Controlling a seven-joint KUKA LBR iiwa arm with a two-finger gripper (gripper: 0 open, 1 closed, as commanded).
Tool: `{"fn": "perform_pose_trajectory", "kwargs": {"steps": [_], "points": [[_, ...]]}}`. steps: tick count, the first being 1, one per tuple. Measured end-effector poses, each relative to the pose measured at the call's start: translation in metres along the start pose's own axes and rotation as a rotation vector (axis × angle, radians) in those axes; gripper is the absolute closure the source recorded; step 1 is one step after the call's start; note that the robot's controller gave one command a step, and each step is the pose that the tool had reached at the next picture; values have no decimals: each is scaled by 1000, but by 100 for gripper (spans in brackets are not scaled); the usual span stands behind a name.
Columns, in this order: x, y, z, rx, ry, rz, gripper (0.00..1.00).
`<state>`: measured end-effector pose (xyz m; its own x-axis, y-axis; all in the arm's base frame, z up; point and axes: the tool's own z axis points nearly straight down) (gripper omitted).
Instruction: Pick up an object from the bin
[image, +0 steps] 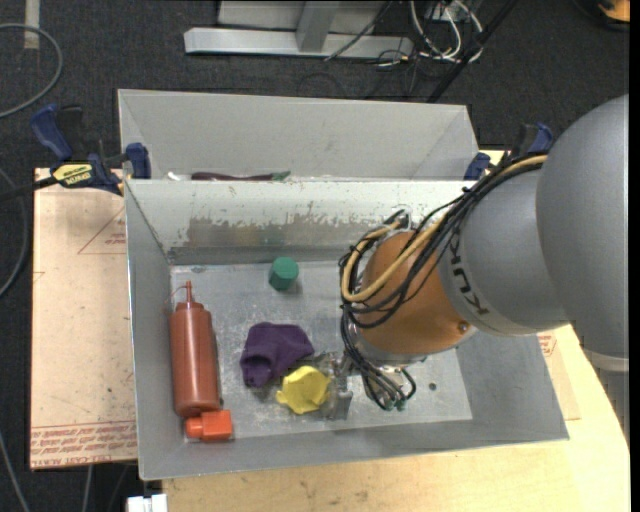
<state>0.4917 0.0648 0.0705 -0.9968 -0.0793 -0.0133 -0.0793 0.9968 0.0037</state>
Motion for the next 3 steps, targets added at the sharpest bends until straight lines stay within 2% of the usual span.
{"fn": "perform_pose_trajectory", "kwargs": {"steps": [1, 2, 3], "points": [[0, 0, 0, 0, 0, 0, 100], [3, 15, -7, 1, 0, -150, 100], [-8, -17, -115, 0, -2, -60, 100]]}}
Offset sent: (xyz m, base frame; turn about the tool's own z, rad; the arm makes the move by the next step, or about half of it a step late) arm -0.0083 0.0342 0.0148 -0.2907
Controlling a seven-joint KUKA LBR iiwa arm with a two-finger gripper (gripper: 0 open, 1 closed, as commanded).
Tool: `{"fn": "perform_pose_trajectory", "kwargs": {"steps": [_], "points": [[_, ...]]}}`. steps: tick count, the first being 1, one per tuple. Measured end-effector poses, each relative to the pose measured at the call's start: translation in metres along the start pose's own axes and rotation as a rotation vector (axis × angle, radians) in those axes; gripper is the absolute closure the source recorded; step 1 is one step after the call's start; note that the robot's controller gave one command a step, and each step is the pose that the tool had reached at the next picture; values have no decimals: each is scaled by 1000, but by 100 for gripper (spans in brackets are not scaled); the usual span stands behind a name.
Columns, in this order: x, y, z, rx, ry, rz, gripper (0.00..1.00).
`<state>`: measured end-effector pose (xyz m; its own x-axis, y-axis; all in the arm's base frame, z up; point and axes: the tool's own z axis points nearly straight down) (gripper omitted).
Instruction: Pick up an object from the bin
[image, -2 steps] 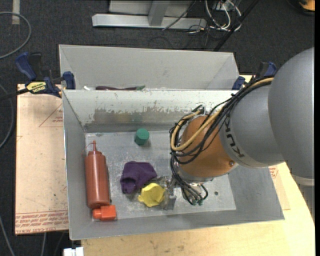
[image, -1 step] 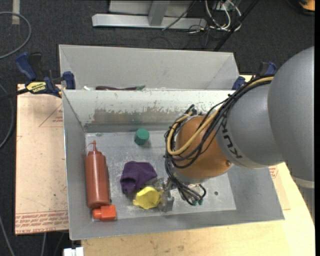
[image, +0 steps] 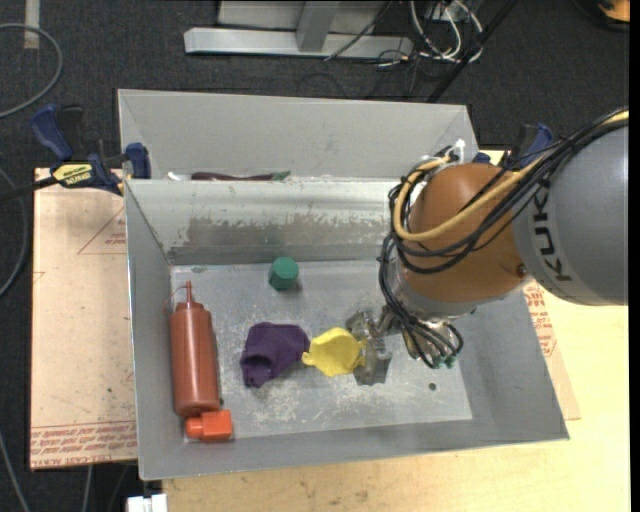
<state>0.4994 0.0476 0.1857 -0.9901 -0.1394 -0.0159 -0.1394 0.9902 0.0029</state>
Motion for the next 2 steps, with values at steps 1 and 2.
{"fn": "perform_pose_trajectory", "kwargs": {"steps": [1, 2], "points": [[0, 0, 0, -1, 0, 0, 100], [-1, 9, -50, -1, 5, 14, 100]]}}
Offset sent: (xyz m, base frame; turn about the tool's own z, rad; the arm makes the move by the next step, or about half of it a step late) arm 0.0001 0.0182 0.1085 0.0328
